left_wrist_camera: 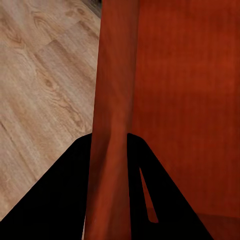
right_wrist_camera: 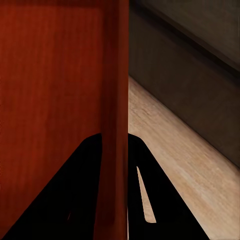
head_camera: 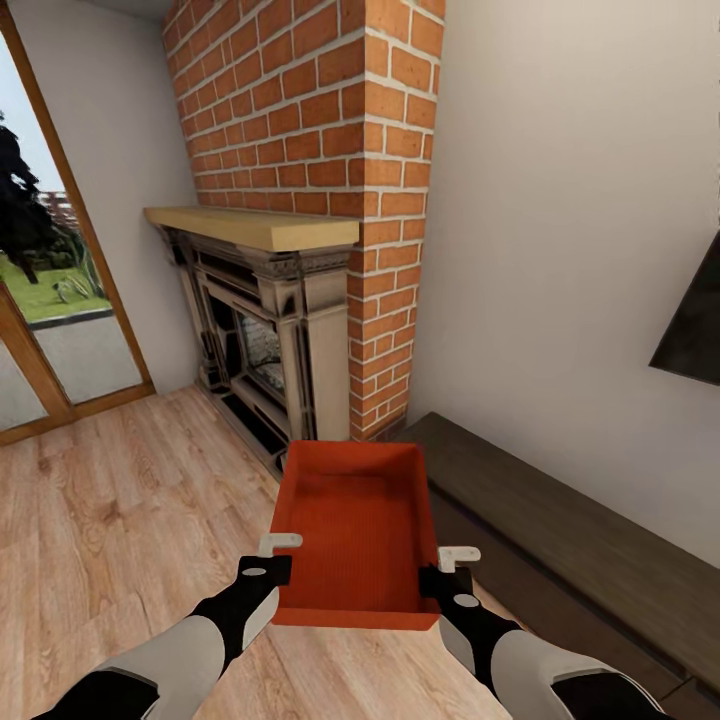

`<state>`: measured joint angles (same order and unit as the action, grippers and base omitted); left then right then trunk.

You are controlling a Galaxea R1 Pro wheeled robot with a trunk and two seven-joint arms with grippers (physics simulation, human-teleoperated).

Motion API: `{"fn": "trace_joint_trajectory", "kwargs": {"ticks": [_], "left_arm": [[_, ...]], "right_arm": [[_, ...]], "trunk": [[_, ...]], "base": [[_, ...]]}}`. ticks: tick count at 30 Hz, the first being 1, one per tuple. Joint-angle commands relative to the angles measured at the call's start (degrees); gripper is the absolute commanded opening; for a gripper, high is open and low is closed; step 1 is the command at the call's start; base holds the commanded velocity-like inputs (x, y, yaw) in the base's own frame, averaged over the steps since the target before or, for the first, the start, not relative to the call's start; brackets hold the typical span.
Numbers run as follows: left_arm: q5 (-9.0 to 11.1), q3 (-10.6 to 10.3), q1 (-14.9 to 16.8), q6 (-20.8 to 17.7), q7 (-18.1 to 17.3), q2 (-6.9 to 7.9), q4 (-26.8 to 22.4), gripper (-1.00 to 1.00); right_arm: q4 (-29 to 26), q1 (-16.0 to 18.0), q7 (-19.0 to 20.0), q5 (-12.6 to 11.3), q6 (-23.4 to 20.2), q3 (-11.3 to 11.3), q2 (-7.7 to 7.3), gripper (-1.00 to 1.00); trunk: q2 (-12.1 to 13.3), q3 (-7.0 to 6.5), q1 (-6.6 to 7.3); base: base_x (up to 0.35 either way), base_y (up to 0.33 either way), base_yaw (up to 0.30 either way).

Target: Move the two storage containers from the living room to the garage. In the garage, place one container on the floor and stack the other container on top of it (either order is fine).

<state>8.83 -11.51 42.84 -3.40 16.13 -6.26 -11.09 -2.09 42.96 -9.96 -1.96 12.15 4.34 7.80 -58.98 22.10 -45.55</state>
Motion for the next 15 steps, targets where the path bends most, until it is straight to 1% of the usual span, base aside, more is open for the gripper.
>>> {"fn": "trace_joint_trajectory", "kwargs": {"ticks": [1, 15], "left_arm": [[-0.7, 1.8, 0.1, -0.4, 1.3, 0.29, -0.2, -1.0], [-0.7, 1.8, 0.1, -0.4, 1.3, 0.29, -0.2, -1.0]], "right_arm": [[0.1, 0.0, -0.3, -0.1, 0.1, -1.3, 0.04, -1.0], [0.1, 0.0, -0.3, -0.1, 0.1, -1.3, 0.1, -1.0]], "trunk": [[0.0, -0.03, 0.0], [0.0, -1.28, 0.0]], "base": [[0.0, 0.0, 0.0], [0.0, 0.0, 0.0]]}}
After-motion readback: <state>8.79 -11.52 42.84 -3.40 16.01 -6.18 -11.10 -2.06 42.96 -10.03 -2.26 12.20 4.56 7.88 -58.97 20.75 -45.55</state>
